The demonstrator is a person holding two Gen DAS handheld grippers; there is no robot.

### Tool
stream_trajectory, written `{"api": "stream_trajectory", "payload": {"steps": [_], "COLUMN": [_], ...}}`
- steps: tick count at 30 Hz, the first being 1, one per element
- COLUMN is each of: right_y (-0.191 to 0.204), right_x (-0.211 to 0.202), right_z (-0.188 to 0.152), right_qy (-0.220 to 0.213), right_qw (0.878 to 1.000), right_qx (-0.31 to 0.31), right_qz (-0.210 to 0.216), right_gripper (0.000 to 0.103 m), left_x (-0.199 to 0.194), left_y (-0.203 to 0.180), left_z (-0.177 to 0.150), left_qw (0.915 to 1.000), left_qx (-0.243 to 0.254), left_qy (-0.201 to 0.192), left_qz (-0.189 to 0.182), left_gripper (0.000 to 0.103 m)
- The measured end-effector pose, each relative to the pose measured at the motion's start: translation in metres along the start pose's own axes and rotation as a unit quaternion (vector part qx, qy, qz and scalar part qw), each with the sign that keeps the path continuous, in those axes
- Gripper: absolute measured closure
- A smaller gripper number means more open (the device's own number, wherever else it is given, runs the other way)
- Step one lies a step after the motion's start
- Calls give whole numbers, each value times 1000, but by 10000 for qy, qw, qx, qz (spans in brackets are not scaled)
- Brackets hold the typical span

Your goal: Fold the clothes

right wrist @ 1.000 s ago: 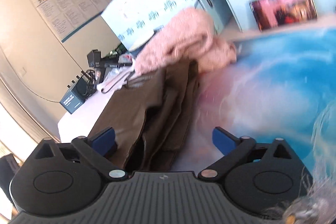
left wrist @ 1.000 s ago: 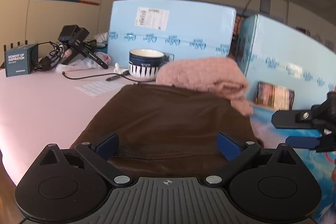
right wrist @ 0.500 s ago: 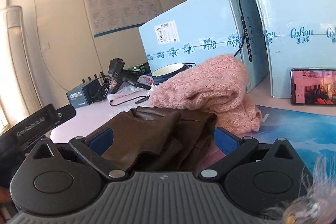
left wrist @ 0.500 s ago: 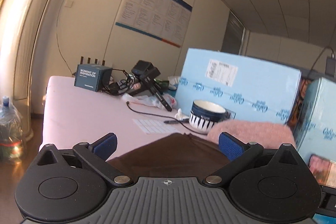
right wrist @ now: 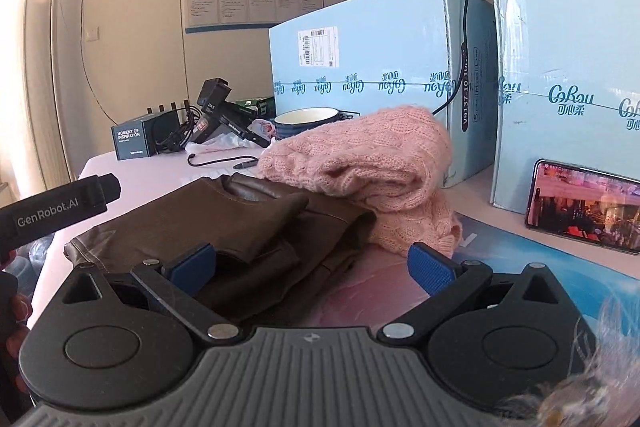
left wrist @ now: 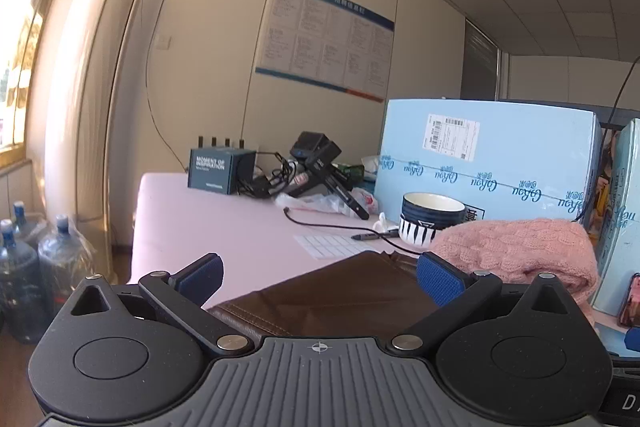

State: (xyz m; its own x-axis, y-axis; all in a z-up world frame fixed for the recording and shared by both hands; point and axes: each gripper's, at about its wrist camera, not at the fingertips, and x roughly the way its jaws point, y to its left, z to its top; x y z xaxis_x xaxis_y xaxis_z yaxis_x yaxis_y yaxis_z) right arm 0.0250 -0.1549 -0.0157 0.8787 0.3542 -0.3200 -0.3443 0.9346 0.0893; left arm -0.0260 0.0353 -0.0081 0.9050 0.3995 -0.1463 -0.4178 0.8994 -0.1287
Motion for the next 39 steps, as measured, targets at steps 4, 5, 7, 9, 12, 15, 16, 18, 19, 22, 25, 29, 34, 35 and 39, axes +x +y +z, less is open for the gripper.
{"api": "stream_trajectory", "payload": {"steps": [4,5,7,9,12,15,16,18,19,22,25,29,34,35,39], "right_y": [3,4,8,12,16,17,17,17,17,17,17,16,13,12,9], "right_x": [-4,-4,-2,-2,-2,-1,-1,-1,-1,-1,-1,-2,-4,-5,-10], "right_z": [-1,-1,-1,-1,-2,-2,-2,-2,-2,-2,-2,-2,-2,-2,-2], "right_qy": [-103,-92,-57,-53,-72,-62,-60,-63,-64,-66,-71,-94,-182,-199,-359], "right_qw": [9999,9999,9997,9993,9987,9984,9984,9985,9985,9985,9985,9986,9989,9989,9989], "right_qx": [-69,-116,-237,-363,-498,-543,-542,-535,-536,-537,-536,-501,-411,-387,-274], "right_qz": [-16,1,45,103,123,130,131,127,125,125,126,136,156,161,129], "right_gripper": [0,0,0,0,0,0,0,0,0,0,0,0,0,0,0], "left_x": [-11,-12,-11,-10,-10,-11,-11,-10,-9,-7,-10,-14,-15,-14,-15], "left_y": [-8,-9,-8,-7,-8,-12,-12,-12,-11,-10,-10,-13,-12,-13,-18], "left_z": [-1,-1,-1,-1,-2,-2,-3,-3,-3,-3,-4,-4,-4,-4,-4], "left_qw": [9993,9991,9992,9990,9987,9986,9987,9988,9988,9988,9985,9981,9981,9982,9983], "left_qx": [203,206,62,-125,-61,52,70,66,56,7,11,76,34,56,176], "left_qy": [-260,-287,-224,-138,-144,-154,-149,-122,-105,-46,-136,-269,-300,-297,-332], "left_qz": [198,245,327,401,491,502,480,466,465,497,528,546,535,520,451], "left_gripper": [0,0,0,0,0,0,0,0,0,0,0,0,0,0,0]}}
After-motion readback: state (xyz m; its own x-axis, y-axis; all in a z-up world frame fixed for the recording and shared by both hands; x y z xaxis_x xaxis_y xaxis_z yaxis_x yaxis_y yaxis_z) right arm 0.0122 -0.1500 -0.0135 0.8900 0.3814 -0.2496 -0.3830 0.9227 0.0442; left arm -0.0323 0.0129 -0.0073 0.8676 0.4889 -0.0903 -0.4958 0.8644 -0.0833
